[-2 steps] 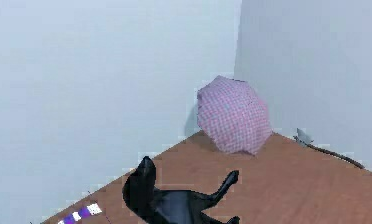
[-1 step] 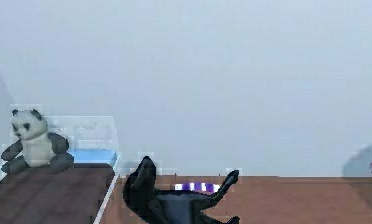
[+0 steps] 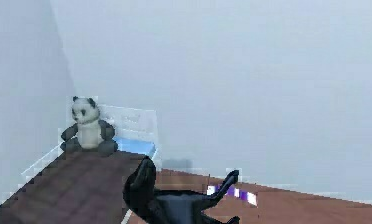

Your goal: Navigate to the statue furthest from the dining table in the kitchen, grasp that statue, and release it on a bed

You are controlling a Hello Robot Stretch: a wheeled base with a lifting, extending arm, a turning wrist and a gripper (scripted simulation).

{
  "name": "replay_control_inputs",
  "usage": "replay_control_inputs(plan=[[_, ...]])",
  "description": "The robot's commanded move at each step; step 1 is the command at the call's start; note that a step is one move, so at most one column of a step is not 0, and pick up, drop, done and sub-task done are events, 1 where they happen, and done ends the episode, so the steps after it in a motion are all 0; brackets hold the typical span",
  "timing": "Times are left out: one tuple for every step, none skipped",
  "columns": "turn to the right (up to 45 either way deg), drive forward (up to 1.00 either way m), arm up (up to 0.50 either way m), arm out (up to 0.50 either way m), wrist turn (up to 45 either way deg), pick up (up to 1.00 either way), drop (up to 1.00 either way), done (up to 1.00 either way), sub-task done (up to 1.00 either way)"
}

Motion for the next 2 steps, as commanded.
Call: replay_control_inputs(plan=[[45.0, 0.0, 0.0, 0.0, 0.0, 0.0, 0.0, 0.0, 0.0], [21.0, 0.0, 0.0, 0.0, 0.0, 0.0, 0.0, 0.0, 0.0]])
